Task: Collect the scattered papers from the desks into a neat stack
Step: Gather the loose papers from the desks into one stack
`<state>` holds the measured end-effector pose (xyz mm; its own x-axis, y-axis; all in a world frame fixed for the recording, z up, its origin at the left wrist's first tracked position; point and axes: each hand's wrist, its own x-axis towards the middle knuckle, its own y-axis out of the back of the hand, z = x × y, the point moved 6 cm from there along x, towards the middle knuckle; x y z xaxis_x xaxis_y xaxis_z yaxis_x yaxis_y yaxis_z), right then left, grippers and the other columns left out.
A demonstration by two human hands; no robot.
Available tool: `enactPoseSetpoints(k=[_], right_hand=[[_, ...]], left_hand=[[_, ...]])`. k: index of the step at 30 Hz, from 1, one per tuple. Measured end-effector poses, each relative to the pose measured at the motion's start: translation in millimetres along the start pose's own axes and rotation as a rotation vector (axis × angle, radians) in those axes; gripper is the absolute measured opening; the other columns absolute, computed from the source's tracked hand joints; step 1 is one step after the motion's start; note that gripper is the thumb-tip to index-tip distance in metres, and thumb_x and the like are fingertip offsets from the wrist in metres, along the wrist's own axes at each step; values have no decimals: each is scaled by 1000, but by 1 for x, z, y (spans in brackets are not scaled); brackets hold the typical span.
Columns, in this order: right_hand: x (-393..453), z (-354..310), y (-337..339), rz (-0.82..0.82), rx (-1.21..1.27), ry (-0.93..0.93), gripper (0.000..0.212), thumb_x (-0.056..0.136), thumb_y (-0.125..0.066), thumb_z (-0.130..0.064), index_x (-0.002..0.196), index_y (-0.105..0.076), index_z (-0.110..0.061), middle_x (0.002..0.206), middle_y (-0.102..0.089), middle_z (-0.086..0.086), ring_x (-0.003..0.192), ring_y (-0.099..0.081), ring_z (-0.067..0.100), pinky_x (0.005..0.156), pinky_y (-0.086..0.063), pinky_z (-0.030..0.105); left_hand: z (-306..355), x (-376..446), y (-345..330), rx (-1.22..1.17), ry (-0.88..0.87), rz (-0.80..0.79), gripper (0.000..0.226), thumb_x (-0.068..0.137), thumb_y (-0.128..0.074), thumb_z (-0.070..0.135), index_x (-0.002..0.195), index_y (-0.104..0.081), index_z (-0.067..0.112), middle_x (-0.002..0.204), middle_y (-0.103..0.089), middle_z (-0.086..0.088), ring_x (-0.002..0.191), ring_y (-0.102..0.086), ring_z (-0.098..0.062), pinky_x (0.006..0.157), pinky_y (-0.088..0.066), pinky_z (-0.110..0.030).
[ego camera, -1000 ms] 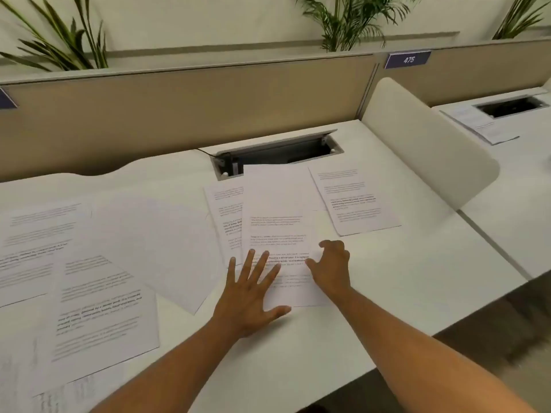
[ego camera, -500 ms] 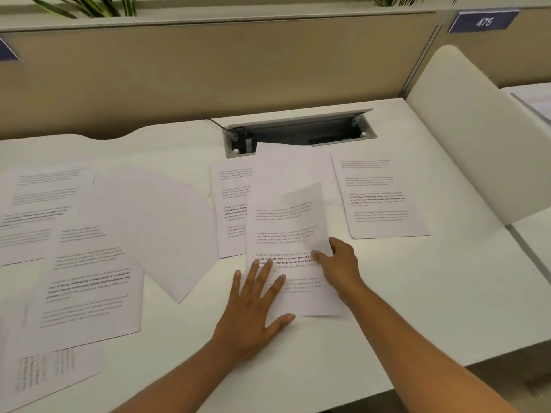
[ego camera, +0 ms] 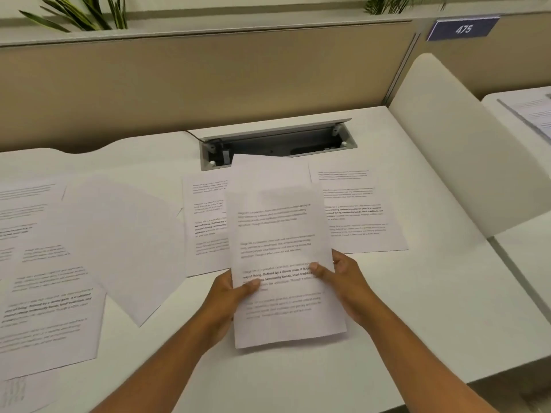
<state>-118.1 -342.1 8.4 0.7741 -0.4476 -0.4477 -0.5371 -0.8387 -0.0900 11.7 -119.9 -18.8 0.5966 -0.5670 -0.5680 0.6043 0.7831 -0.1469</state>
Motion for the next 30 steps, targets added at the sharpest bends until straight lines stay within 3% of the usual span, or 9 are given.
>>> enactPoseSetpoints(k=[2, 5, 7, 9, 13, 16, 23, 27, 30], right_hand=[[11, -4, 17, 95, -111, -1, 20, 95, -78, -25, 114, -76, -18, 111, -83, 5, 102, -80, 28, 88, -65, 39], [29, -26, 74, 489, -424, 97, 6, 96, -75, -22, 94, -78, -17, 94, -81, 3, 93, -76, 27, 82, -58, 33], [41, -45, 113, 686, -594, 148, 13, 95, -75, -21, 103, -77, -10, 106, -77, 9, 104, -71, 31, 91, -52, 33], [59, -53, 144, 740, -712, 67, 37, 92, -80, -22, 123, -69, -6, 131, -65, 19, 124, -59, 41, 104, -45, 40], [84, -60, 178, 725, -795, -167, 92, 78, -93, -27, 153, -43, -8, 151, -45, 22, 143, -41, 45, 113, -41, 57], [95, -66, 191, 674, -733, -189, 103, 71, -98, -22, 155, -40, -6, 154, -49, 21, 145, -46, 41, 118, -40, 55], [93, -77, 206, 495, -506, -49, 29, 89, -80, -3, 117, -72, -1, 123, -73, 24, 106, -71, 42, 89, -54, 44], [67, -86, 203, 353, -263, 18, 31, 93, -76, -6, 122, -72, -14, 119, -78, 16, 103, -74, 40, 99, -57, 53], [46, -85, 177, 251, -173, 37, 32, 93, -76, -6, 124, -71, -14, 116, -81, 11, 102, -79, 34, 92, -64, 45]], left_hand=[[-6, 6, -1, -25, -11, 27, 33, 105, -74, 14, 138, -73, 20, 128, -86, -5, 116, -83, -31, 97, -68, -50], [-16, 13, 5, -54, -4, 50, 36, 105, -73, 15, 141, -71, 19, 130, -85, -8, 115, -83, -33, 95, -69, -50], [-20, 15, 9, -67, 0, 57, 39, 104, -74, 15, 142, -70, 18, 131, -84, -10, 116, -83, -34, 95, -69, -51], [-21, 16, 13, -79, 10, 69, 41, 103, -74, 15, 144, -69, 16, 133, -83, -12, 119, -82, -36, 102, -65, -59], [-15, 19, 16, -111, 29, 86, 45, 103, -74, 13, 147, -66, 16, 136, -82, -11, 123, -80, -37, 109, -59, -66], [-6, 20, 16, -130, 19, 85, 47, 103, -73, 11, 149, -65, 19, 138, -82, -9, 125, -79, -35, 108, -60, -64], [-1, 21, 16, -197, 38, 100, 48, 105, -71, 7, 150, -63, 21, 140, -80, -10, 127, -78, -36, 106, -62, -63], [1, 23, 18, -259, 41, 107, 46, 107, -68, 8, 150, -63, 21, 142, -79, -9, 128, -77, -35, 104, -64, -59], [1, 25, 15, -282, 37, 114, 45, 107, -68, 13, 151, -63, 23, 143, -79, -8, 128, -77, -34, 105, -63, -59]])
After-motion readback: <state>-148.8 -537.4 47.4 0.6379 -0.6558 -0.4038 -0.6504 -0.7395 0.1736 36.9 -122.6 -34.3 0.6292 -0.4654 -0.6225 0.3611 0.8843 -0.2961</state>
